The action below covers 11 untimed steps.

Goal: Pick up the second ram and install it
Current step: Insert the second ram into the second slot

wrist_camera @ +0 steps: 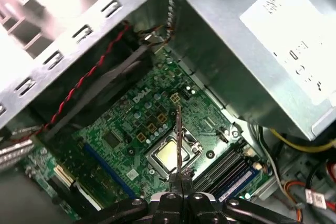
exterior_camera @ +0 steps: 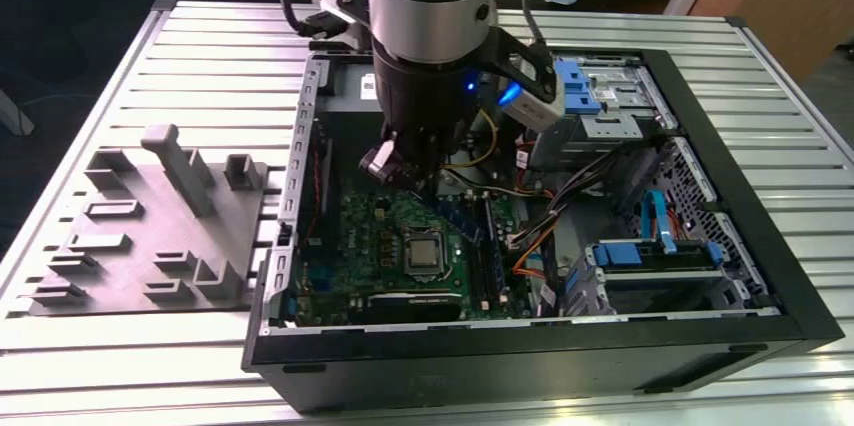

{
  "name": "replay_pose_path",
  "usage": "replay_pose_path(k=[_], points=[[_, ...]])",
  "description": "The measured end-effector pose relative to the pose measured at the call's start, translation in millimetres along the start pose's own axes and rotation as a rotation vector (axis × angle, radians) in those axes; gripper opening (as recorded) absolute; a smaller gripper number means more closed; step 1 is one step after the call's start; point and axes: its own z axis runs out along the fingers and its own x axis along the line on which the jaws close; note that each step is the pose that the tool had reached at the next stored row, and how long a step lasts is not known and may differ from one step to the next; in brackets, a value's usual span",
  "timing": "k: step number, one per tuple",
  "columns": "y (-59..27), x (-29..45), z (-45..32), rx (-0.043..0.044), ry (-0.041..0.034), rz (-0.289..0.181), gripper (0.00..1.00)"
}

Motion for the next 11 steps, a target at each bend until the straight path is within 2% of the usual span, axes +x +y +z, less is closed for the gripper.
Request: replay_pose_path(k=[11], points=[[0.0,0.0,1.0,0.0070,0.0009,0.200,0.11]])
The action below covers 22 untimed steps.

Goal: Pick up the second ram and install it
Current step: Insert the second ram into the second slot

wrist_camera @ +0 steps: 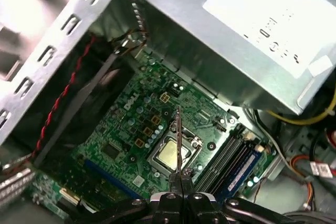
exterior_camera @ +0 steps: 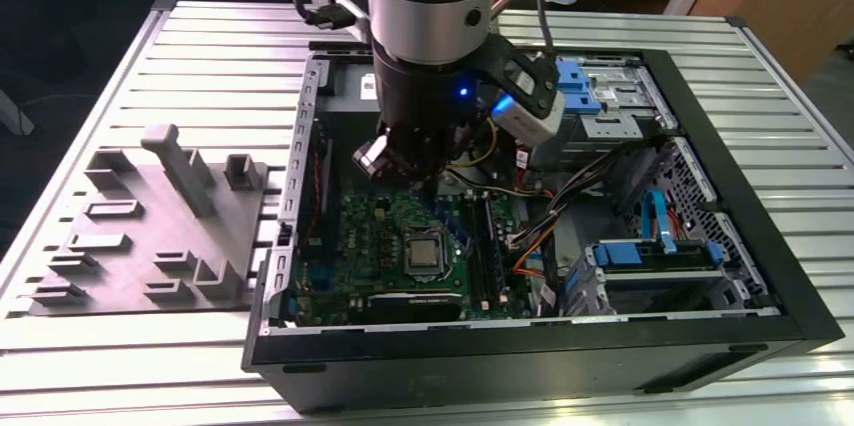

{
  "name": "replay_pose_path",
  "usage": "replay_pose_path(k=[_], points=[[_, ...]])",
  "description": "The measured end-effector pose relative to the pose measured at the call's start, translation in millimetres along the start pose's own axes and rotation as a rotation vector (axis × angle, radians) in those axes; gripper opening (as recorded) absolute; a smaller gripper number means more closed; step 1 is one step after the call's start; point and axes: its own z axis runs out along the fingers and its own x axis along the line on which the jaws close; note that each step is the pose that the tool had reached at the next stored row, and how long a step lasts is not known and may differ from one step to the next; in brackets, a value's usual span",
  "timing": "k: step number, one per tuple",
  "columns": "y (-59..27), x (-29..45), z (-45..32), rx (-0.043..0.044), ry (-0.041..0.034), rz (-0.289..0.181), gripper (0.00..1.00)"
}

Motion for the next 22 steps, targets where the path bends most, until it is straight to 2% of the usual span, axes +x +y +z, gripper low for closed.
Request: replay_pose_path(k=[22], points=[[0.0,0.1,2.6,0.0140,0.0017,0.400,0.11]])
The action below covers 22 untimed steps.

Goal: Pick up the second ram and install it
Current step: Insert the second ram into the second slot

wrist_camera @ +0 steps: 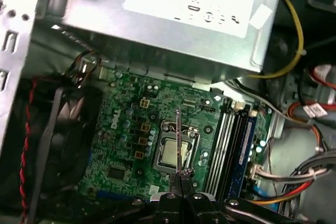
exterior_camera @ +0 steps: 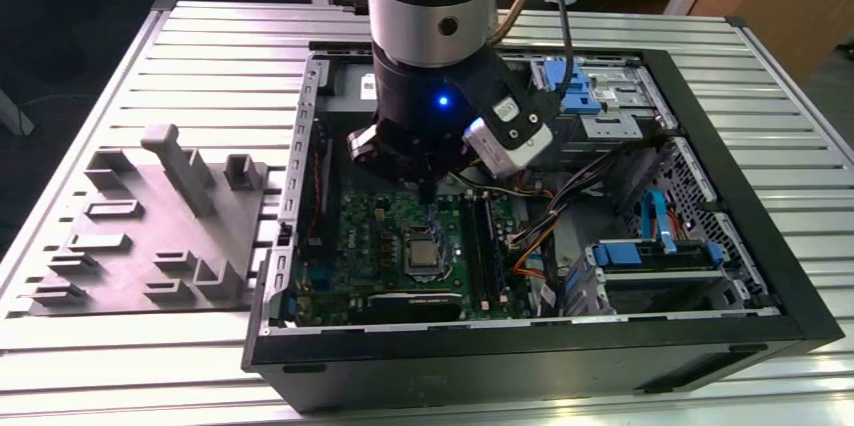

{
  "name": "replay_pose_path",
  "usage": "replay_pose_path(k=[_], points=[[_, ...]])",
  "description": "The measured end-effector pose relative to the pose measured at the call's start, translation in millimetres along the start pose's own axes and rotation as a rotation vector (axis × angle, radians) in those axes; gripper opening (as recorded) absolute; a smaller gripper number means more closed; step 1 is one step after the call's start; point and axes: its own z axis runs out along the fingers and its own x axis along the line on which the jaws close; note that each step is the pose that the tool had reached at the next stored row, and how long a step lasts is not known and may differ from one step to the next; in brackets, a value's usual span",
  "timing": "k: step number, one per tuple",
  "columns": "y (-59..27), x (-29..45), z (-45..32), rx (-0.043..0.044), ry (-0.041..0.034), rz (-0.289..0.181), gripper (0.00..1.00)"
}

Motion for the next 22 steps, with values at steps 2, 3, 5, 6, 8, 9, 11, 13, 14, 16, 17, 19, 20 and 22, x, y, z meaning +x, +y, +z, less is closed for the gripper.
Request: replay_pose_path(k=[2,3,5,6,8,9,11,13,14,16,17,19,20,22], points=[[0.0,0.0,0.4,0.0013,0.0001,0.038,0.11],[0.0,0.0,0.6,0.0019,0.0002,0.056,0.11],[0.0,0.0,1.1,0.0031,0.0004,0.092,0.11],[0.0,0.1,1.3,0.0037,0.0004,0.109,0.11],[0.0,0.1,1.4,0.0045,0.0006,0.128,0.11],[0.0,0.1,1.4,0.0045,0.0006,0.128,0.11],[0.0,0.1,1.4,0.0044,0.0006,0.128,0.11],[0.0,0.0,1.5,0.0043,0.0005,0.128,0.11],[-0.1,-0.7,1.6,0.0042,0.0004,0.129,0.11],[-0.7,-4.0,1.8,0.0044,0.0005,0.130,0.11],[-1.2,-6.1,2.0,0.0044,0.0005,0.130,0.11],[-2.0,-10.6,2.4,0.0044,0.0005,0.131,0.11],[-2.5,-13.2,2.6,0.0045,0.0005,0.131,0.11],[-3.7,-19.2,3.1,0.0045,0.0005,0.131,0.11]])
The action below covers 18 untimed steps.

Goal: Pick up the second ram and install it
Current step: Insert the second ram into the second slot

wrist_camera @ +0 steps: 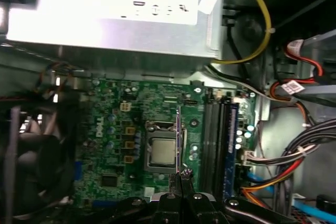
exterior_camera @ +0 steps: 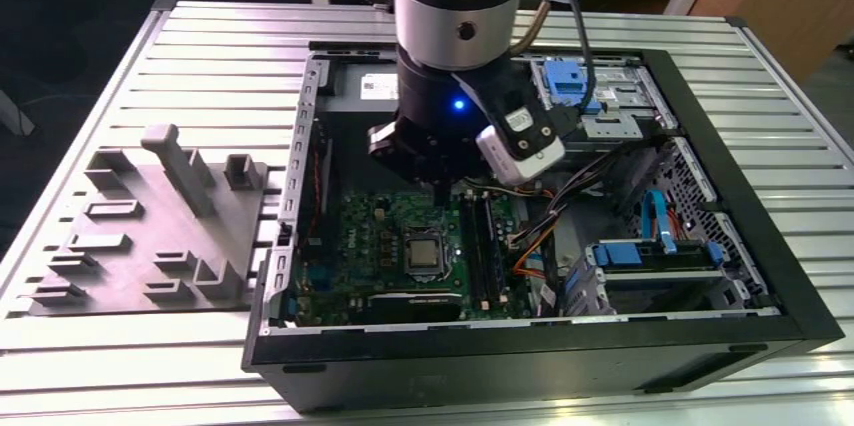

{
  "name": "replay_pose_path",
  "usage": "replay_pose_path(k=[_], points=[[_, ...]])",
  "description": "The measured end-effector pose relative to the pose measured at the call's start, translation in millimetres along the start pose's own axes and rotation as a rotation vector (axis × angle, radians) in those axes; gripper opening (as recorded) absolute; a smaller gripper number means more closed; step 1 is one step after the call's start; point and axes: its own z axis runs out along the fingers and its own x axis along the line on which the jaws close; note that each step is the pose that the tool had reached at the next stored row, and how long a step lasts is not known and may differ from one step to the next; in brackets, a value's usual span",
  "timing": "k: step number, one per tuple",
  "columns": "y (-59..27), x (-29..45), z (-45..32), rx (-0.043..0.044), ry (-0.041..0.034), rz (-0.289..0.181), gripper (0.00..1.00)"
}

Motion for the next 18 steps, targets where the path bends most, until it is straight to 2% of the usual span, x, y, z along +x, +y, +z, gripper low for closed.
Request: replay_pose_path(k=[14,18], points=[[-2.5,-42.7,3.9,0.0001,0.0000,0.005,0.11],[-2.8,-47.4,5.2,0.0005,0.0001,0.014,0.11]])
